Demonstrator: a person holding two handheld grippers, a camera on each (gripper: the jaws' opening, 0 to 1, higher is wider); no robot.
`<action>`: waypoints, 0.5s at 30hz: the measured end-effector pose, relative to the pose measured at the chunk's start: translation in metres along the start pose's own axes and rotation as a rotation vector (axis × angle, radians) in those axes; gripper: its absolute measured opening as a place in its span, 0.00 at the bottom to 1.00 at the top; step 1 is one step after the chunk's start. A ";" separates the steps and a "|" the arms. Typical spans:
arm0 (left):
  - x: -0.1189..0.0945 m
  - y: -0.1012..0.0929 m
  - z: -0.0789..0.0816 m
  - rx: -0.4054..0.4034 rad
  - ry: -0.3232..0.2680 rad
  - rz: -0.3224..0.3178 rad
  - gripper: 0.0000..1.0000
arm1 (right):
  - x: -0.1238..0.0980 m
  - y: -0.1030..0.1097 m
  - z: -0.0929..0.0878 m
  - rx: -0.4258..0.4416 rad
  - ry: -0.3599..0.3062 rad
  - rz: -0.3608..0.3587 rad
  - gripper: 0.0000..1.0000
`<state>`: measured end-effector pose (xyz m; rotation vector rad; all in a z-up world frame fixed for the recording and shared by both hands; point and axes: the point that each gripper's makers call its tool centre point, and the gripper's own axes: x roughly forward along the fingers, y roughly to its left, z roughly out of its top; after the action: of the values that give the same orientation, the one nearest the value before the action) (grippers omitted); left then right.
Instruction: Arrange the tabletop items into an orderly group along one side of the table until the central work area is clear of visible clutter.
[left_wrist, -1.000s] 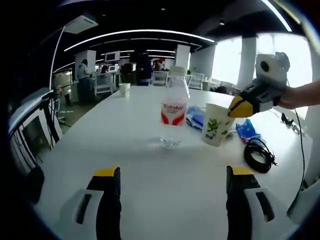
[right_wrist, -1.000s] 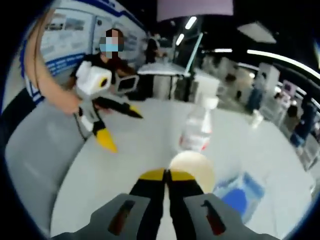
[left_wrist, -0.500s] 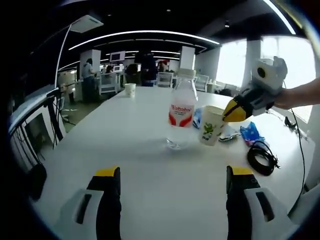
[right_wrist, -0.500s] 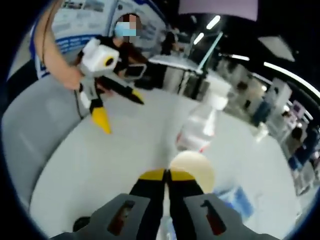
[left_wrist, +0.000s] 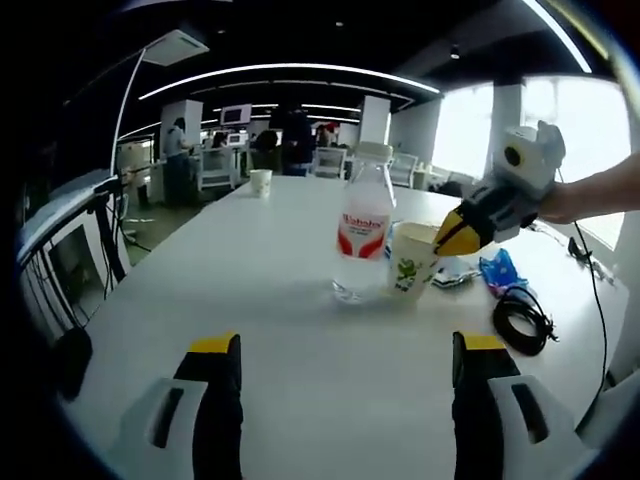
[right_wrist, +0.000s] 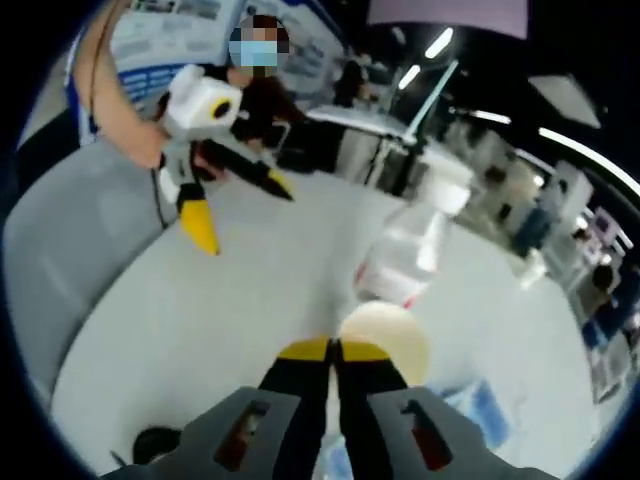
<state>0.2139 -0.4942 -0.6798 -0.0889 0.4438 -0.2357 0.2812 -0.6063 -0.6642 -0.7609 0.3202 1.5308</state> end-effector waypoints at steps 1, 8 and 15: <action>0.000 0.000 0.000 -0.003 -0.001 0.001 0.85 | 0.000 0.000 -0.001 -0.010 0.004 0.003 0.00; -0.002 0.003 0.003 -0.014 -0.014 0.009 0.84 | 0.000 0.002 -0.007 -0.042 0.017 0.028 0.00; -0.002 0.007 0.003 -0.029 -0.019 0.022 0.84 | 0.001 0.001 -0.007 -0.049 0.019 0.036 0.00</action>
<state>0.2146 -0.4863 -0.6770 -0.1148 0.4287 -0.2070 0.2816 -0.6100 -0.6701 -0.8117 0.3130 1.5713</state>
